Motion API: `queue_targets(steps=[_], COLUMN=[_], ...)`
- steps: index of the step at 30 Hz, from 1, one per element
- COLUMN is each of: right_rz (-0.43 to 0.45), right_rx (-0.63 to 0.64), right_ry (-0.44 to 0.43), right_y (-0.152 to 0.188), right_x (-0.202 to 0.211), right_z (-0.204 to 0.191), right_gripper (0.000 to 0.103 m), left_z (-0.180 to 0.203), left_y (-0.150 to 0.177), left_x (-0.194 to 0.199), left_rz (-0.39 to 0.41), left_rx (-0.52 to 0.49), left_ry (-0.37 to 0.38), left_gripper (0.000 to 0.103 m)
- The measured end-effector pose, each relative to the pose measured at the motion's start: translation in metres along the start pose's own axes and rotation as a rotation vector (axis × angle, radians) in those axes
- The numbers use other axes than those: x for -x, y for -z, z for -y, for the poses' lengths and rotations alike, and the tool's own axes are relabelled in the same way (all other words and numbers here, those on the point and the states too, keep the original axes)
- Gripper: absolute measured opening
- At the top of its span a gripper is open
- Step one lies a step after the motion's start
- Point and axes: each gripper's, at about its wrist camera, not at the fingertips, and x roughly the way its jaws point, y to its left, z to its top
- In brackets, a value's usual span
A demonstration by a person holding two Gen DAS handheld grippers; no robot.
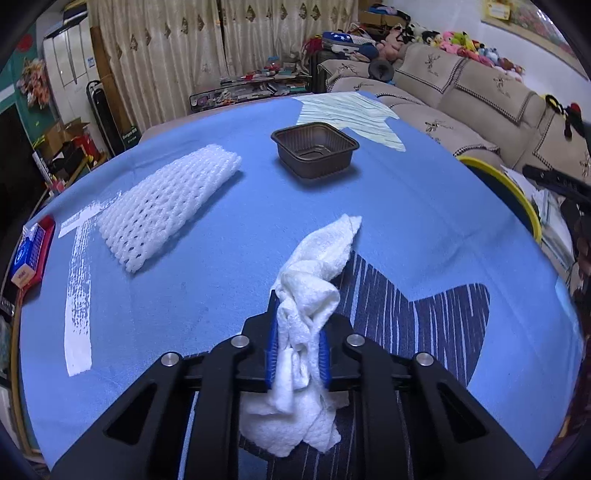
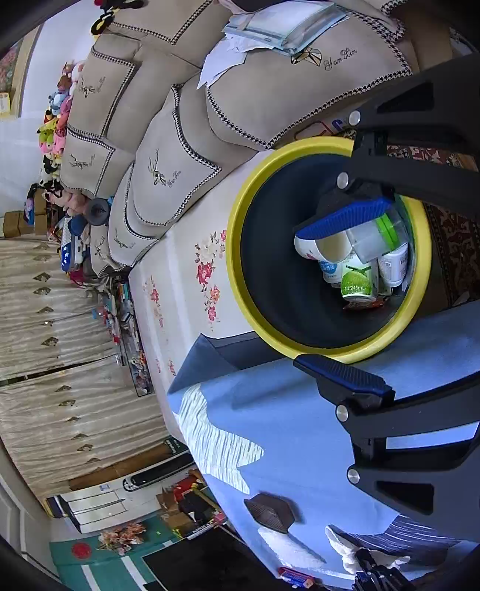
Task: Collect trash
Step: 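Grasp the crumpled white paper towel with the left gripper, then carry the paper towel over the yellow bin and open the left gripper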
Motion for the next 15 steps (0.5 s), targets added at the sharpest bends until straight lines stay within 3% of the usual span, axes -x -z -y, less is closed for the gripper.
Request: queue_targets(steps=[8, 15], right_rz=[0.019, 0.028], right_rx=[-0.033, -0.063], right_ry=[0.004, 0.016], right_y=[0.007, 0.017], right_x=[0.013, 0.022], right_z=[0.022, 0.046], right_gripper=[0.061, 0.061], left_z=[0.012, 0.072], left_y=[-0.021, -0.065], left_x=[0.031, 0.059], left_rz=[0.068, 0.128], left_rx=[-0.014, -0.12], left_ry=[-0.007, 0.063], left_gripper=[0.017, 0.017])
